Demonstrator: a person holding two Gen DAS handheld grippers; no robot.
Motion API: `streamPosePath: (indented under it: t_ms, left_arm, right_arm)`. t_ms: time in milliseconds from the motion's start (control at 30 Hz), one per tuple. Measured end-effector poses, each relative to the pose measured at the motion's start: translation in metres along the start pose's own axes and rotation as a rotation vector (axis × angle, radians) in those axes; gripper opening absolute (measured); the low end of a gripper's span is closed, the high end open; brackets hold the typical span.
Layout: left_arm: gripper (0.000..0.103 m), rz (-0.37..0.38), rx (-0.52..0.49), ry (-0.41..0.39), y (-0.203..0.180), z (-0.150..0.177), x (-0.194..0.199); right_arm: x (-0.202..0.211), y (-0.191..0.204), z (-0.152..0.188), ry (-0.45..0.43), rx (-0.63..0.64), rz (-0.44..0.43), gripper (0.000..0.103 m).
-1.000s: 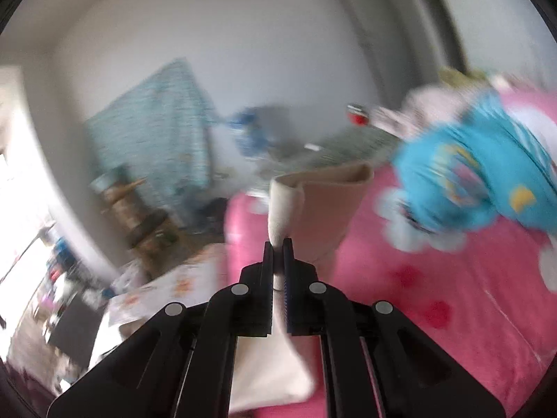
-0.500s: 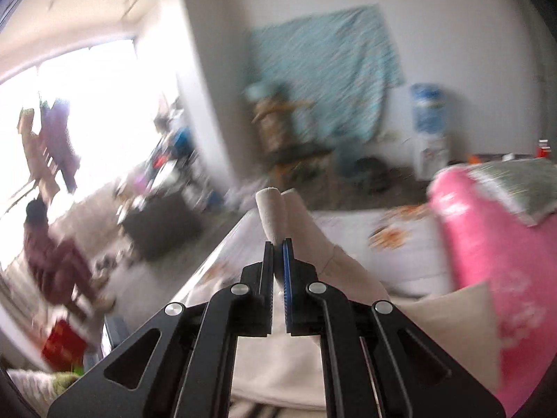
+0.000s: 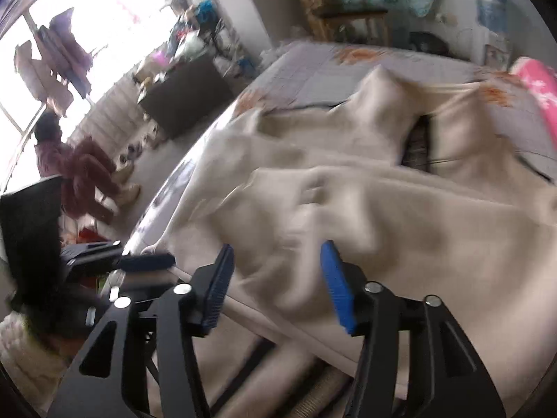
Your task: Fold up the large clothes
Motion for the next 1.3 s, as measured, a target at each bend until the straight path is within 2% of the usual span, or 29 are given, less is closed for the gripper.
streamPosePath:
  t_ms: [67, 133, 267, 367, 467, 567, 667, 733, 833, 933, 1000, 1100, 1200, 1300]
  left_arm:
    - [0.043, 0.027, 0.064, -0.022, 0.007, -0.014, -0.001]
    - [0.052, 0.041, 0.128, -0.035, 0.016, -0.028, -0.006]
    - [0.051, 0.008, 0.264, -0.021, 0.044, -0.048, -0.029]
    - [0.046, -0.038, 0.263, -0.002, 0.053, -0.058, -0.046]
    - [0.042, -0.068, 0.233, -0.009, 0.053, -0.068, -0.054]
    - [0.041, -0.1, 0.189, 0.004, 0.046, -0.075, -0.066]
    - [0.015, -0.164, 0.139, 0.007, 0.042, -0.077, -0.074]
    - [0.006, -0.174, 0.106, -0.003, 0.038, -0.078, -0.073]
    - [0.005, -0.166, 0.029, -0.041, 0.024, -0.086, -0.062]
    - [0.004, -0.161, -0.006, -0.119, 0.013, -0.094, -0.034]
    - [0.004, -0.165, 0.004, -0.158, 0.014, -0.096, -0.018]
    - [0.004, -0.196, 0.046, -0.155, 0.029, -0.089, -0.01]
    - [0.004, -0.197, 0.109, -0.114, 0.051, -0.073, -0.016]
    - [0.004, -0.174, 0.159, -0.124, 0.061, -0.067, -0.015]
  right_arm:
    - [0.031, -0.036, -0.005, -0.054, -0.046, 0.037, 0.066]
    - [0.056, -0.082, -0.006, -0.09, -0.116, 0.11, 0.068]
    - [0.085, -0.167, 0.001, -0.108, -0.286, 0.229, 0.068]
    - [0.085, -0.219, 0.016, -0.085, -0.388, 0.289, 0.068]
    - [0.072, -0.25, 0.028, -0.055, -0.461, 0.294, 0.068]
    - [0.057, -0.266, 0.037, -0.048, -0.513, 0.286, 0.068]
    - [0.05, -0.274, 0.042, -0.052, -0.548, 0.268, 0.068]
    - [0.048, -0.272, 0.04, -0.058, -0.554, 0.255, 0.067]
    - [0.05, -0.27, 0.037, -0.068, -0.526, 0.267, 0.067]
    - [0.056, -0.27, 0.034, -0.076, -0.505, 0.283, 0.066]
    - [0.057, -0.27, 0.032, -0.078, -0.487, 0.299, 0.066]
    - [0.054, -0.274, 0.031, -0.073, -0.472, 0.323, 0.066]
    - [0.048, -0.277, 0.03, -0.061, -0.471, 0.334, 0.06]
    - [0.046, -0.279, 0.031, -0.052, -0.473, 0.348, 0.05]
Point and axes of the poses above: each gripper's, at about its wrist camera, not at the fingertips, and x roughly against the way its jaws point, y to its left, z to its underside, the point moved 8 cm from there along -x, roughly the way its jaws point, and after that the axes turned 8 degrees about z, right-handed, at the moved point
